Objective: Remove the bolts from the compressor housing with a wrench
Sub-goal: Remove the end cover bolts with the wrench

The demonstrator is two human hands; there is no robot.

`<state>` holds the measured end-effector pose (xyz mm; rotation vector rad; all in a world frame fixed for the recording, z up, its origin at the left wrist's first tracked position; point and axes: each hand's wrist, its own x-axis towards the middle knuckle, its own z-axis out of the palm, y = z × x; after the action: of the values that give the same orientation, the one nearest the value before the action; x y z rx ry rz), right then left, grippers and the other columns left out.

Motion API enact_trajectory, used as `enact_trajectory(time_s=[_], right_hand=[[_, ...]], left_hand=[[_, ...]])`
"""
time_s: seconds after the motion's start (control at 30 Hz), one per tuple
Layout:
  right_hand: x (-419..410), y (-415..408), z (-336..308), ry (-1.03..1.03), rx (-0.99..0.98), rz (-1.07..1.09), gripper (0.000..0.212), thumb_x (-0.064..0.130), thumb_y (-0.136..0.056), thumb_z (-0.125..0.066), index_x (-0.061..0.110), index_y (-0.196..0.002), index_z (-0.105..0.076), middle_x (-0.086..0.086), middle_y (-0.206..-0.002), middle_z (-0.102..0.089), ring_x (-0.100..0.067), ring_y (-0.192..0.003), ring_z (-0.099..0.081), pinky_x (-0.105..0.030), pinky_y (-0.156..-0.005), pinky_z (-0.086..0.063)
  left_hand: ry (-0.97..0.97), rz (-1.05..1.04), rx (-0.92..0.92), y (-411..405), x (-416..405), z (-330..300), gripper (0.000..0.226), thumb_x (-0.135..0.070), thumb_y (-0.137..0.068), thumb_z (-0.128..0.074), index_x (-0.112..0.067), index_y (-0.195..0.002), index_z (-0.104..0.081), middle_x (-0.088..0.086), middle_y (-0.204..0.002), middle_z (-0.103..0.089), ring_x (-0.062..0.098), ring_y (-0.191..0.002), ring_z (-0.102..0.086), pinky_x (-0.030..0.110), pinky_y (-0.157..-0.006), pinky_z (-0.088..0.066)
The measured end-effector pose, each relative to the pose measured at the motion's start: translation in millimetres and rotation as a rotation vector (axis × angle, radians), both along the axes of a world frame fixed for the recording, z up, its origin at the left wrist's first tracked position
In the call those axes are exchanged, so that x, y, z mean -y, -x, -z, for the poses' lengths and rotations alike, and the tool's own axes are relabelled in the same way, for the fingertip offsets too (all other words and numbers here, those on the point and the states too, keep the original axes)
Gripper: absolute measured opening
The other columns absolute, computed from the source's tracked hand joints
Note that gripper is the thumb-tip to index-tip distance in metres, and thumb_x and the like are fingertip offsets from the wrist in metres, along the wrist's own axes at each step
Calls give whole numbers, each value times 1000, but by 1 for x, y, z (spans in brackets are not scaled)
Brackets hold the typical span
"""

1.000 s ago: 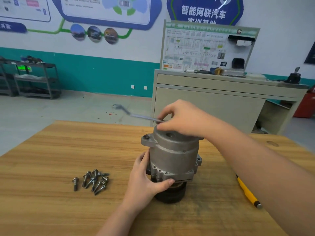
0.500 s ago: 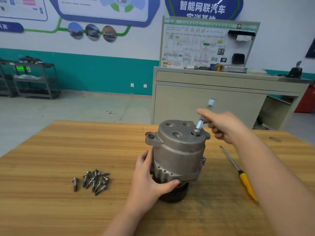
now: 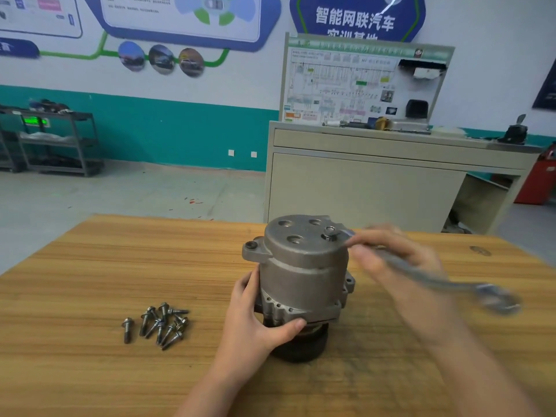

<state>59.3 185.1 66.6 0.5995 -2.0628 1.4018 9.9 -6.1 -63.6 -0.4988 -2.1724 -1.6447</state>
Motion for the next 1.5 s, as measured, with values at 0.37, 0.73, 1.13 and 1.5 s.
enact_trajectory(time_s=[0.37,0.73,1.13,1.5], right_hand=[[21,106,-50,-218,617,428,32,44,-82,-65,14,-71,-69,-1,-64,-54,-18,-63,-48,-31,-58,-36],[14,6,-8,-182,-1,124,24,59,-73,-59,36,-74,-65,26,-110,-61,2,-119,-44,-21,-96,-32],[35,83,-54,-266,510,341,19,37,-82,-68,19,-88,-73,0,-72,-65,-24,-80,-62,-35,-69,-51],[0,23,-5,123,200,15,29,63,-65,-67,41,-82,-75,25,-114,-65,9,-117,-50,-26,-100,-34]], left_hand=[[44,26,-3,2,-2,-2,100,-65,-47,-79,-55,-132,-27,-37,-128,-30,-13,-123,-36,0,-95,-30],[-12,20,17,1,1,-1,98,-64,-48,-79,-46,-134,-35,-18,-132,-39,-4,-123,-42,14,-100,-37],[41,22,7,2,-2,-2,105,-66,-50,-80,-50,-138,-26,-28,-131,-32,-12,-124,-35,5,-99,-32],[-29,31,38,4,3,2,97,-75,-48,-76,-50,-133,-35,-25,-127,-38,-8,-121,-41,3,-93,-34]])
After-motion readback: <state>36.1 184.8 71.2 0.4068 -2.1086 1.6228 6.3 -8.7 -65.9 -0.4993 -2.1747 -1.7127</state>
